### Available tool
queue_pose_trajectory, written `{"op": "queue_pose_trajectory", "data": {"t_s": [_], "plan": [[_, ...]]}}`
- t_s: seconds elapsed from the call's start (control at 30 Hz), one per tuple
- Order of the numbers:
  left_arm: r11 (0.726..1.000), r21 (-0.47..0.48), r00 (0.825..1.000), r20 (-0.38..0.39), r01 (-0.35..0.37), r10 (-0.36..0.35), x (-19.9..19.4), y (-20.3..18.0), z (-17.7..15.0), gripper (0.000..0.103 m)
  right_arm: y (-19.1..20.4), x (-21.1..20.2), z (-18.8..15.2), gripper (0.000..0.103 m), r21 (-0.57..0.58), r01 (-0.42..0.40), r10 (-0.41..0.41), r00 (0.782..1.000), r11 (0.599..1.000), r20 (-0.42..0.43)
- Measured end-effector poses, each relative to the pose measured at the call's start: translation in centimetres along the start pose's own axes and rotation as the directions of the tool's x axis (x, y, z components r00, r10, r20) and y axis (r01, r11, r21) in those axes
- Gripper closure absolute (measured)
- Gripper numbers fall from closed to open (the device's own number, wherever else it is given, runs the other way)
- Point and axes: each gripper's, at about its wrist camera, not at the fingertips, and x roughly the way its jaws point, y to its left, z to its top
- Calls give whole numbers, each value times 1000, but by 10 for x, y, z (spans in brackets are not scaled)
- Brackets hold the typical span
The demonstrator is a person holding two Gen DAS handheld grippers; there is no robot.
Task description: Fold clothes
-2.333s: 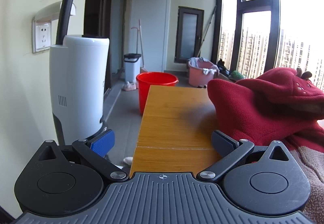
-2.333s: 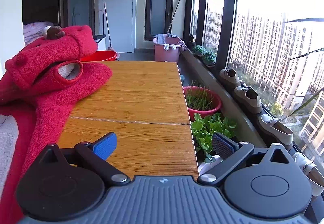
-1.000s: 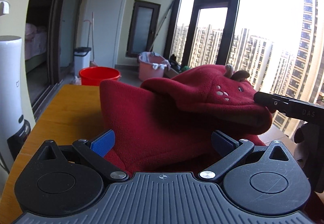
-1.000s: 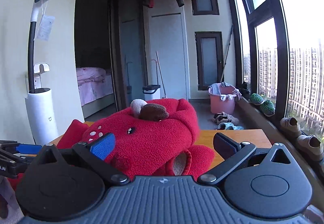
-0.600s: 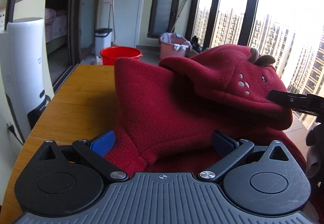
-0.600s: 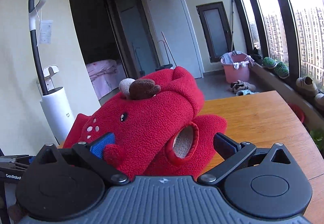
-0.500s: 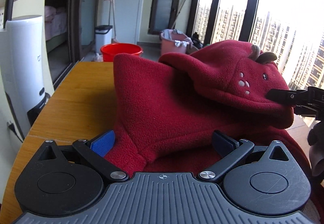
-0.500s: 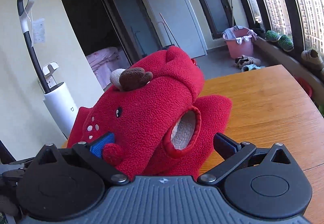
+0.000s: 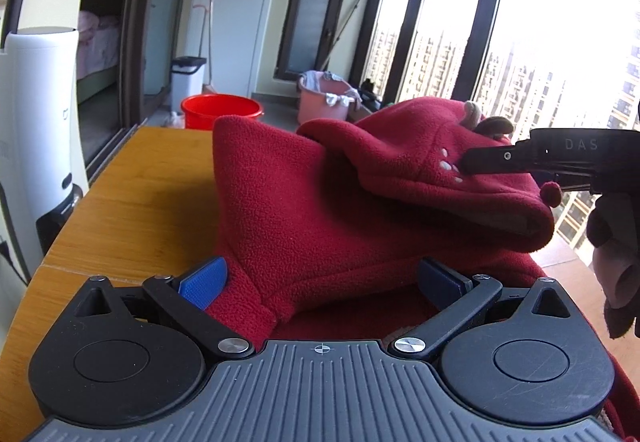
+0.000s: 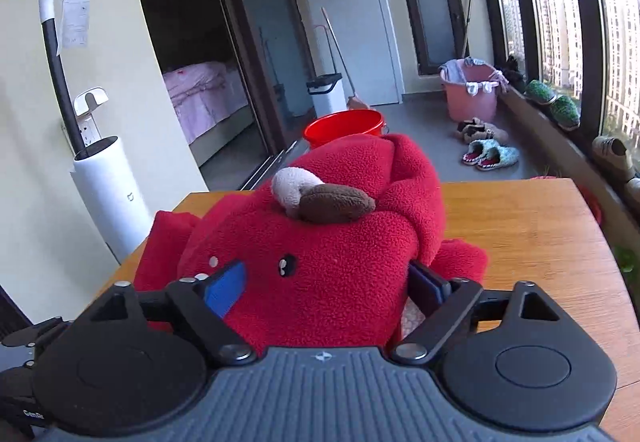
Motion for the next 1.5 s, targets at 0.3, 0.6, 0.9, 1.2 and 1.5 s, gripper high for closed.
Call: {"op": "queue_pose_trajectory", "data": {"t_s": [0.3, 0.6, 0.9, 1.2, 1.5], "plan": [[1000, -18, 1000, -3, 19, -19, -3, 1, -1, 0, 54, -49, 76, 95, 100, -455, 425, 876, 885, 227], [994, 12, 993, 52, 106, -106, -20, -4, -1, 0, 15, -54, 13, 41, -5, -52, 52, 976, 999, 211], [861, -220, 886, 42, 459, -461, 5, -18, 20, 0, -26, -59, -69, 39, 127, -73, 62, 994, 989, 95], [947, -63, 949, 23, 316, -315, 50, -23, 19, 0, -30, -27, -86, 38, 123, -90, 90, 996, 988, 3], [923, -166, 938, 71, 347, -339, 49, -22, 34, 0, -40, -13, -79, 28, 124, -120, 116, 993, 985, 36]]}}
